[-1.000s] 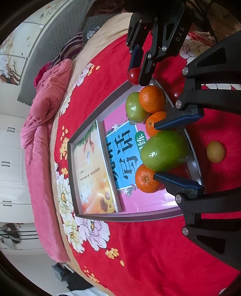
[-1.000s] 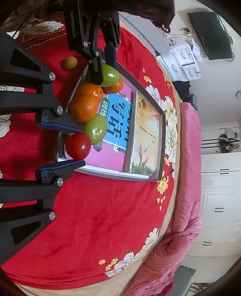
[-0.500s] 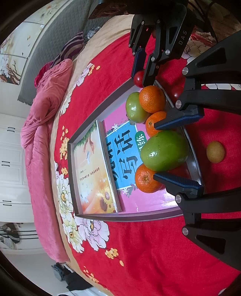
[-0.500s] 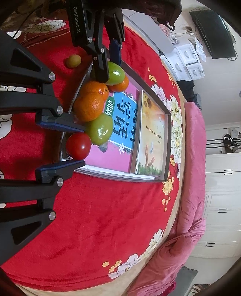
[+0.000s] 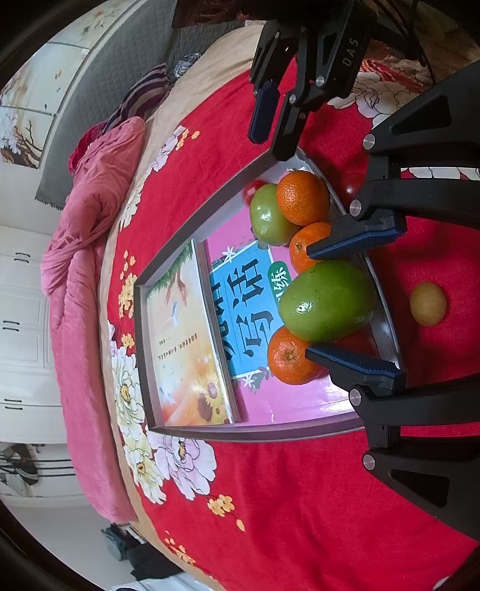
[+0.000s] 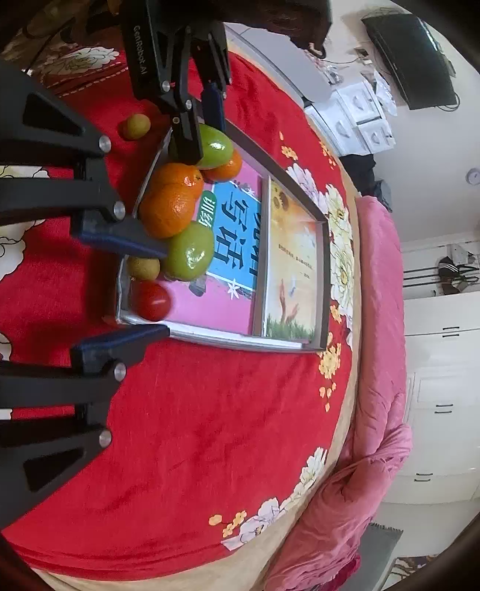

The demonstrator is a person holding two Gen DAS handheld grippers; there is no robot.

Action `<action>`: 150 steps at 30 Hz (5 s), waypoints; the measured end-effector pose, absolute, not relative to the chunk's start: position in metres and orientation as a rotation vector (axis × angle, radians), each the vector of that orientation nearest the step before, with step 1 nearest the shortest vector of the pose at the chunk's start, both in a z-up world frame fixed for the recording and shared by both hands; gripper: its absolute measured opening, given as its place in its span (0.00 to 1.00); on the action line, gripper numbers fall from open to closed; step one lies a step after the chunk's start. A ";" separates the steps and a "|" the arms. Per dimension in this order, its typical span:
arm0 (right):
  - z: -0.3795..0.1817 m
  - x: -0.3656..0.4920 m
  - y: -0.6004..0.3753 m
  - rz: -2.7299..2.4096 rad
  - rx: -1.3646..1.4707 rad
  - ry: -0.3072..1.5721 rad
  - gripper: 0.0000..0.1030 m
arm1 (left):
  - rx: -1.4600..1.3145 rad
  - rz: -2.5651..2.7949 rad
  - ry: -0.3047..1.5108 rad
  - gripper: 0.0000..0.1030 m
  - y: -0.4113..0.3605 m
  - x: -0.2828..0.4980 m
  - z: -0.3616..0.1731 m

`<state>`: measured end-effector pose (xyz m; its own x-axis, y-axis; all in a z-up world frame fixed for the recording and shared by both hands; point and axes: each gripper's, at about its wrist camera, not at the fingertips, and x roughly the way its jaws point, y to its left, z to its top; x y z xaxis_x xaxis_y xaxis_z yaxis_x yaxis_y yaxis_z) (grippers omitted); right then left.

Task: Organize fruits
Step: 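Lower the green fruit into the tray with left while right releases the cherry tomato, then open the left gripper to release the green fruit into the tray, then withdraw both grippers toward the brown kiwi and another cherry tomato, then close the left gripper on the brown kiwi while the right gripper grasps a cherry tomato, then carry the kiwi over the tray with the left gripper while the right gripper carries the cherry tomato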

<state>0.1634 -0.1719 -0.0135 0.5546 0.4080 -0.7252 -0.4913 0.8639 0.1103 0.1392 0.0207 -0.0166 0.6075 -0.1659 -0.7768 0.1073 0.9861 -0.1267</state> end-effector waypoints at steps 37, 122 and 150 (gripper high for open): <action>0.011 0.155 -0.183 0.511 -0.049 0.772 0.61 | -0.126 -0.125 0.860 0.68 0.033 0.128 0.003; -0.045 0.114 -0.132 0.668 -0.159 0.896 0.30 | -0.125 -0.110 1.072 0.31 0.022 0.104 -0.051; 0.027 0.128 -0.183 0.583 0.002 0.723 0.30 | -0.188 -0.006 0.760 0.28 0.089 0.086 0.034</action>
<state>0.1276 -0.1833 0.0272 0.5987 0.5034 -0.6230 -0.5021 0.8419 0.1978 0.0859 0.0887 0.0336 0.7257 -0.0732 -0.6842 -0.0629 0.9831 -0.1718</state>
